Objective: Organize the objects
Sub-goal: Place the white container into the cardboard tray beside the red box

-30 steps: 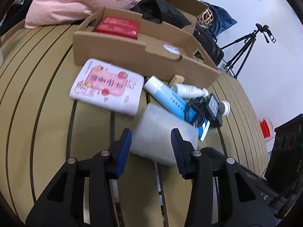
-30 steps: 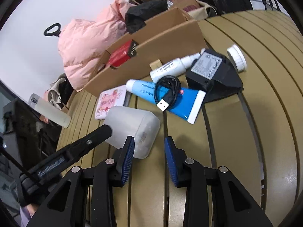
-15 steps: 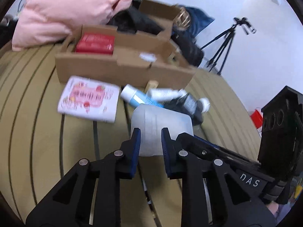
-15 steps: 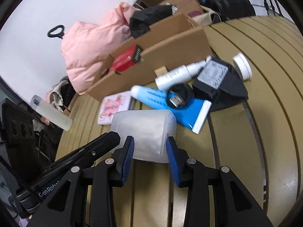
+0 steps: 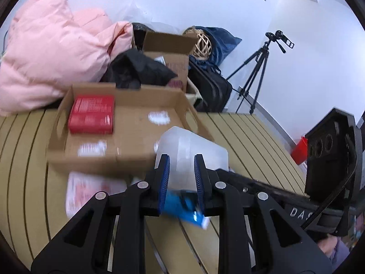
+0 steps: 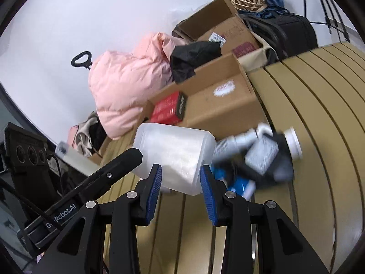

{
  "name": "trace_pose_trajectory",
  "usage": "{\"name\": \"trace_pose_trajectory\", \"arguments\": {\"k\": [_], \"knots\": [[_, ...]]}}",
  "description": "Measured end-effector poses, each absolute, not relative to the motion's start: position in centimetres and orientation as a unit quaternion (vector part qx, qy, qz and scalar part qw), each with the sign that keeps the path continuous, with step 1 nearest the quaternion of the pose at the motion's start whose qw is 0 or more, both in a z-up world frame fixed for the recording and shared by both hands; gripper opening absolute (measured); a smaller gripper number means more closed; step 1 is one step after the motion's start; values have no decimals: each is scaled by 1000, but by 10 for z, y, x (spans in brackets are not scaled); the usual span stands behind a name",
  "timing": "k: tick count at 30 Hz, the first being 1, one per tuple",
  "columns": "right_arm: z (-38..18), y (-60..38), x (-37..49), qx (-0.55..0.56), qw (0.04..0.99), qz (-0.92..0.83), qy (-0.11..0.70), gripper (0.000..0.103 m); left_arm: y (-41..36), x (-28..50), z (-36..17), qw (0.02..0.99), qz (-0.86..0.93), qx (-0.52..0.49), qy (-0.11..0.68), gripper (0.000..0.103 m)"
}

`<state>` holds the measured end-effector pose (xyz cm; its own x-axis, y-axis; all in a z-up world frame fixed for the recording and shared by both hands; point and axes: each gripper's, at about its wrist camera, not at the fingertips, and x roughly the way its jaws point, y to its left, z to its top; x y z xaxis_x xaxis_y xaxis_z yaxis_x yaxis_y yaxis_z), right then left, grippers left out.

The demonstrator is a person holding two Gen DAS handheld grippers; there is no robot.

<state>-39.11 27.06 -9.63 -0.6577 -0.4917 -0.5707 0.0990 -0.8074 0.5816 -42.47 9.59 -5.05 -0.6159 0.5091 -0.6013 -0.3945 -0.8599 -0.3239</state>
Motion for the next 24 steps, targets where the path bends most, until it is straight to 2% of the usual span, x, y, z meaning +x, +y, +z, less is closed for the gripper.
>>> {"name": "trace_pose_trajectory", "arguments": {"k": [4, 8, 10, 13, 15, 16, 17, 19, 20, 21, 22, 23, 24], "knots": [[-75, 270, -456, 384, 178, -874, -239, 39, 99, -491, -45, 229, 897, -371, -69, 18], [-73, 264, -545, 430, 192, -855, -219, 39, 97, -575, -70, 197, 879, -424, -90, 18], [-80, 258, -590, 456, 181, -847, -205, 39, 95, -605, -93, 169, 871, -453, -90, 17], [-120, 243, -654, 519, 165, -816, -195, 39, 82, -621, -114, 117, 866, -474, -109, 18], [-144, 239, -670, 563, 132, -795, -185, 39, 74, -612, -107, 129, 868, -462, -126, 24], [-145, 240, -669, 565, 121, -797, -176, 39, 72, -607, -102, 136, 871, -455, -123, 32], [-139, 241, -665, 546, 129, -810, -169, 39, 71, -597, -92, 140, 881, -440, -105, 38], [-118, 248, -649, 509, 123, -839, -147, 39, 73, -575, -74, 136, 898, -415, -61, 43], [-107, 253, -639, 495, 117, -850, -138, 41, 72, -559, -61, 144, 905, -397, -45, 53], [-94, 257, -626, 480, 117, -860, -128, 48, 71, -546, -51, 149, 910, -385, -36, 59], [-83, 260, -615, 469, 118, -867, -117, 56, 68, -523, -36, 153, 918, -365, -19, 72], [-71, 262, -600, 457, 118, -876, -99, 79, 66, -509, -28, 149, 923, -354, -5, 81], [-57, 264, -580, 440, 115, -887, -75, 91, 63, -493, -20, 140, 928, -344, 9, 84]]}}
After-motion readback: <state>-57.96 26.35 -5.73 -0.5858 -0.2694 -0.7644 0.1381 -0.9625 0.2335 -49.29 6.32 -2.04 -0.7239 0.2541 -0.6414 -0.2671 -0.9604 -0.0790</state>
